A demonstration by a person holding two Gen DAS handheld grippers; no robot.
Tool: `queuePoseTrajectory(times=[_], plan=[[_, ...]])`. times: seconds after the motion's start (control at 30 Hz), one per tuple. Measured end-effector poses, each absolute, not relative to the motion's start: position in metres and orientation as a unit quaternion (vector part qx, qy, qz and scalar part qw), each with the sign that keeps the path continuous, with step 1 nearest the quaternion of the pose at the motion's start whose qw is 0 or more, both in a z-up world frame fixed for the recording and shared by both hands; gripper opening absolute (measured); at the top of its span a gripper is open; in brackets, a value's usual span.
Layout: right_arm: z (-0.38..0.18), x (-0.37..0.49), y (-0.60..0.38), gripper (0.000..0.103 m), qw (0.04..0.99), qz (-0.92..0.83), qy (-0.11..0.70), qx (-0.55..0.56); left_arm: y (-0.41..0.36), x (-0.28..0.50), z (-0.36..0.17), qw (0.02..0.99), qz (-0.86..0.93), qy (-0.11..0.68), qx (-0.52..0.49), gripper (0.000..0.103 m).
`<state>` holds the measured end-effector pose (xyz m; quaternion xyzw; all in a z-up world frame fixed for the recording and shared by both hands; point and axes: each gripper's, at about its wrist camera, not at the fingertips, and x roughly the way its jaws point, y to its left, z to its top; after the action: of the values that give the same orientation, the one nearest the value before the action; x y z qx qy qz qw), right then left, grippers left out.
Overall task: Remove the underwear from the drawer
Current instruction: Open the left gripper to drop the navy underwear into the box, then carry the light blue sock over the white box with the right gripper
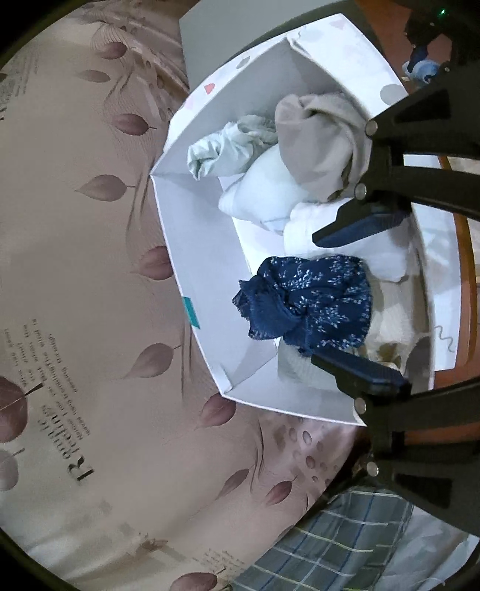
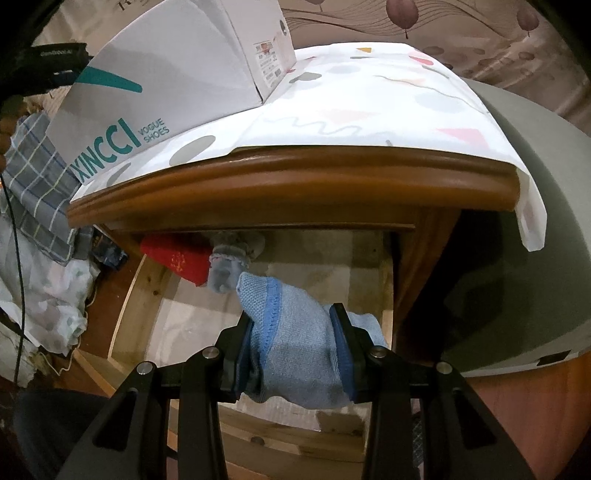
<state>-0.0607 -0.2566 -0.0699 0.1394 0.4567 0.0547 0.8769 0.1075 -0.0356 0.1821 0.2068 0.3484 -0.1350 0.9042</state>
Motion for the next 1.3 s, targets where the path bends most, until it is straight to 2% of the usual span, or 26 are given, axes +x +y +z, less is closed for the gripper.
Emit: queuePoseTrajectory(times=[0.27, 0.4, 0.77, 0.9, 1.1, 1.3], plan=[[-0.070, -0.061, -0.257, 0.036, 0.878, 0.049, 0.458, 0.134, -0.005, 0.054, 0.192, 0.937, -0.112, 0.279, 0.176, 0.061], [-0.069, -0.062, -0.255, 0.036, 0.881, 0.050, 0.451, 0.134, 0.023, 0.019, 0.178, 0.951, -0.081, 0.256, 0.154, 0.062], [-0.051, -0.074, -0.241, 0.036, 0.900, 0.089, 0.414, 0.101, 0.099, 0.001, 0.071, 0.930, 0.013, 0.364, 0.038, 0.063], [-0.039, -0.075, -0.239, 0.036, 0.897, 0.098, 0.417, 0.110, 0.109, 0.003, 0.049, 0.927, 0.040, 0.372, 0.026, 0.063], [0.023, -0.065, -0.245, 0.036, 0.910, 0.098, 0.387, 0.107, 0.131, 0.013, 0.028, 0.914, 0.068, 0.400, 0.002, 0.063], [0.108, -0.038, -0.246, 0.036, 0.932, 0.099, 0.340, 0.075, 0.157, 0.015, 0.027, 0.905, 0.114, 0.409, -0.033, 0.063]])
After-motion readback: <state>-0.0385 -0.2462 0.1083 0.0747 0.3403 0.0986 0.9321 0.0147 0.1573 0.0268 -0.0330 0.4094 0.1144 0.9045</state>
